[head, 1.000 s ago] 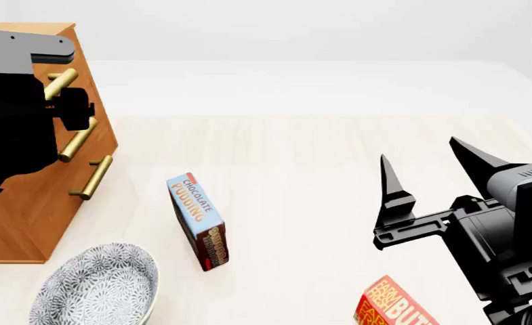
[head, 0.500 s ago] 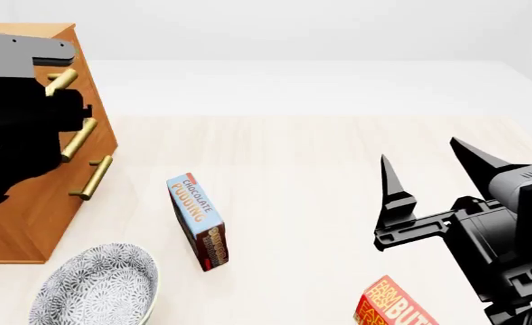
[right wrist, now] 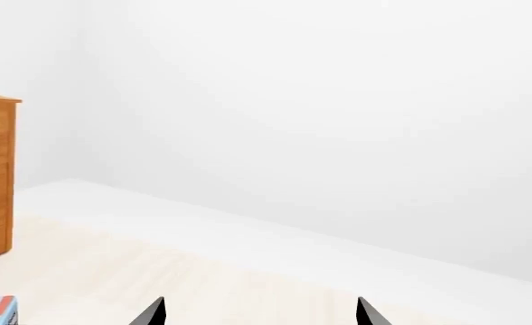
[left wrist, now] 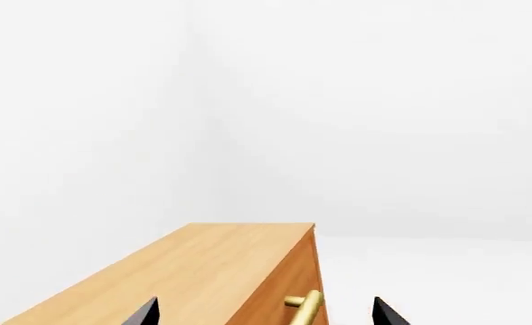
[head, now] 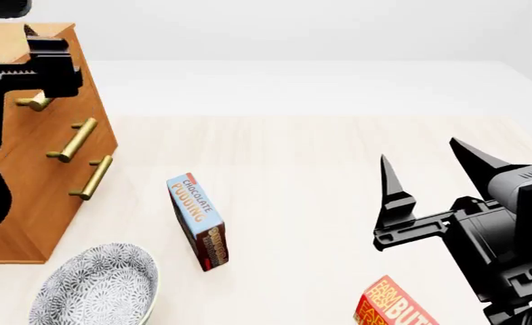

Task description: Put the butter at the front in the top drawer of the cabinet and close it.

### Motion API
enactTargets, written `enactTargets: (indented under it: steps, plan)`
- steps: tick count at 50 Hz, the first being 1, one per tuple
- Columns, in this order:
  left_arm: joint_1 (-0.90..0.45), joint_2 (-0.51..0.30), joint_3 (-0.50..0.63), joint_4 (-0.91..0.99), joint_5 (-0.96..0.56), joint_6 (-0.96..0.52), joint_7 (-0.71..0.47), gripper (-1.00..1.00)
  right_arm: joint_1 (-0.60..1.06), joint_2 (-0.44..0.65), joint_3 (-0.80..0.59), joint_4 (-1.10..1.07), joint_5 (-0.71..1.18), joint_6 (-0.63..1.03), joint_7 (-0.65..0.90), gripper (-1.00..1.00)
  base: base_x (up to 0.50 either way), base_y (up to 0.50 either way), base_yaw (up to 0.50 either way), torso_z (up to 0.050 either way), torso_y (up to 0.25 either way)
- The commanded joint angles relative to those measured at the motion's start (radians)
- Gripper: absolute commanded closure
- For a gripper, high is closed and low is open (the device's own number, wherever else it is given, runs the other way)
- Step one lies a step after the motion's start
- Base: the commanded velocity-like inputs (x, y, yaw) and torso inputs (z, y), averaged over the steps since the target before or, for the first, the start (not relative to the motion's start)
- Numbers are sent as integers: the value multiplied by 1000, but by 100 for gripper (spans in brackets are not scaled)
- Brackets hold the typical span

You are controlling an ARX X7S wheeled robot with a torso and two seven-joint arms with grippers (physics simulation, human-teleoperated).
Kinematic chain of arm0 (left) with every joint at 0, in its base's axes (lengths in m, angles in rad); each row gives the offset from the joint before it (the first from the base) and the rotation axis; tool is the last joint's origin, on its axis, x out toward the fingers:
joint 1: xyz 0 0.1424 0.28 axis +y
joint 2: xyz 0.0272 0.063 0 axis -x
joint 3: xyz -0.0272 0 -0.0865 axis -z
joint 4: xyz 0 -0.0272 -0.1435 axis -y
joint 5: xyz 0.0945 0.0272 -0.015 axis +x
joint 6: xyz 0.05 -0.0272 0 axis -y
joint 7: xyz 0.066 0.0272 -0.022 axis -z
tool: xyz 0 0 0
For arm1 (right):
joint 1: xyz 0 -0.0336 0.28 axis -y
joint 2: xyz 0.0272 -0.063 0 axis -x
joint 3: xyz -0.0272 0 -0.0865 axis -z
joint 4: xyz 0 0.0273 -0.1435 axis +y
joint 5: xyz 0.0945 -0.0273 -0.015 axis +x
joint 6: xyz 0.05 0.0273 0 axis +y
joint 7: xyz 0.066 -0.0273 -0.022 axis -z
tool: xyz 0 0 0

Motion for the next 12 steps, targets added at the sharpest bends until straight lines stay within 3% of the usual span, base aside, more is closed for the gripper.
enactTargets:
  steps: [1,5,12]
  plan:
    - [135,-23,-70,349,37,55,-31,-100,-2,-8,-1,1,-5,2,-2,-100,0,0,0,0,0]
    - [253,-34,-12,429,257,173,58,-100,3,-14,-1,2,-6,8,-6,-100,0,0,0,0,0]
    - [404,-36,62,437,432,337,165,-100,8,-26,-3,4,-8,16,-12,-100,0,0,0,0,0]
